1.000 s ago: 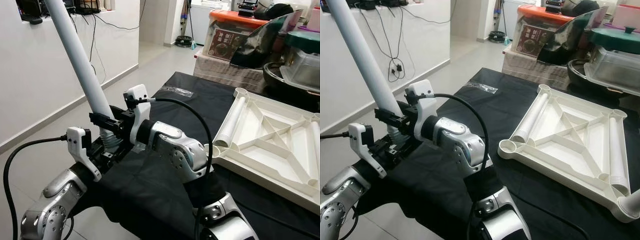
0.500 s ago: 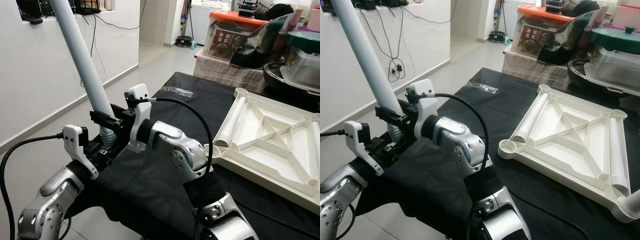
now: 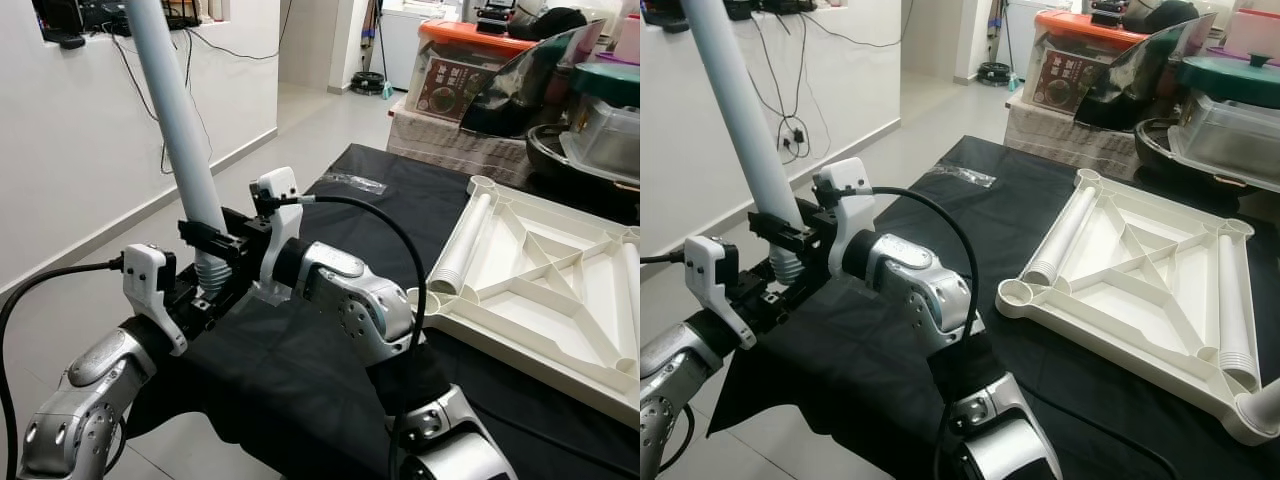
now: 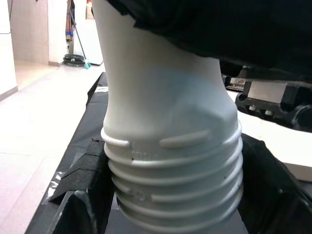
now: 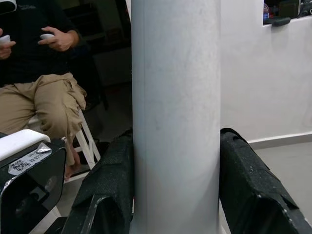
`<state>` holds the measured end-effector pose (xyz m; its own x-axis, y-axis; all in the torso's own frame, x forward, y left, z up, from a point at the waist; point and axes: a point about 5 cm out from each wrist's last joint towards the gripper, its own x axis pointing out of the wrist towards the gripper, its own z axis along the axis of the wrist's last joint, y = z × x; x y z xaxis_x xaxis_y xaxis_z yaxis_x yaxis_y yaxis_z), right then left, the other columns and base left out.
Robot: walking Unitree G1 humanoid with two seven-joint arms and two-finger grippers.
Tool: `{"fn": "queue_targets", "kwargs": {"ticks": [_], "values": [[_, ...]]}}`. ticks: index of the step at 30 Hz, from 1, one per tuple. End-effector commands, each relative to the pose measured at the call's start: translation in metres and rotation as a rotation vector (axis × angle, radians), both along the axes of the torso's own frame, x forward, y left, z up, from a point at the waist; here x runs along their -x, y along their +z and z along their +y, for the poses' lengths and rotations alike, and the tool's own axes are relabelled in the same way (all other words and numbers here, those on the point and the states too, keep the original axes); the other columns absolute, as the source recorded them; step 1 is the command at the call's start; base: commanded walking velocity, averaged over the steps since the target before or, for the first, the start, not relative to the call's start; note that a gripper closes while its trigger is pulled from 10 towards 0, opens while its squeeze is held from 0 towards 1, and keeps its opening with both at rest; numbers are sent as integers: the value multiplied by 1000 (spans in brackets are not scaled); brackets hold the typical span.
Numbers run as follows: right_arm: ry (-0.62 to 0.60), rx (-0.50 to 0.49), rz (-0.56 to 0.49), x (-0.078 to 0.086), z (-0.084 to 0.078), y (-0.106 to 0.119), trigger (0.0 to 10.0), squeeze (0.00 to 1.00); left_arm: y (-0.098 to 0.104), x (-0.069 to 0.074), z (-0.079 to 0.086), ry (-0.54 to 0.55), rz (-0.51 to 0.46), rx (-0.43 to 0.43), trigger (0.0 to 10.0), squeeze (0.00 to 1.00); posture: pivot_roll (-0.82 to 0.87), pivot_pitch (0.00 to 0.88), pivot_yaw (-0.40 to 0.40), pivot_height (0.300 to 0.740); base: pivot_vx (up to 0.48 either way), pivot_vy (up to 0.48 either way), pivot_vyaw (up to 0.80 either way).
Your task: Building children table
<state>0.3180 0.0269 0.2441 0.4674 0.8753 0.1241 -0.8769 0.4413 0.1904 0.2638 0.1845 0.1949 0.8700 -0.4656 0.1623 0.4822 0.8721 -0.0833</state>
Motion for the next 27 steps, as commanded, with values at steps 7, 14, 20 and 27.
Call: {"fn": "queue_targets", "kwargs": {"ticks": [7, 14, 20, 27], "values": [[15, -24, 97, 4, 8, -15, 10000, 1000, 10, 1, 6, 25, -74, -109, 10000, 0, 98, 0, -73, 740, 0, 0, 0], [81, -101, 123, 2, 2, 0, 10000, 0, 3, 5, 6, -1, -55, -180, 10000, 0, 95, 0, -72, 740, 0, 0, 0], [98, -155, 140, -2, -3, 13, 10000, 0, -2, 8, 5, -29, -39, -207, 10000, 0, 96, 0, -71, 740, 0, 0, 0], [159, -166, 145, -1, -2, 27, 10000, 0, -13, 15, 1, -96, -3, -256, 10000, 0, 96, 0, -74, 740, 0, 0, 0]]}}
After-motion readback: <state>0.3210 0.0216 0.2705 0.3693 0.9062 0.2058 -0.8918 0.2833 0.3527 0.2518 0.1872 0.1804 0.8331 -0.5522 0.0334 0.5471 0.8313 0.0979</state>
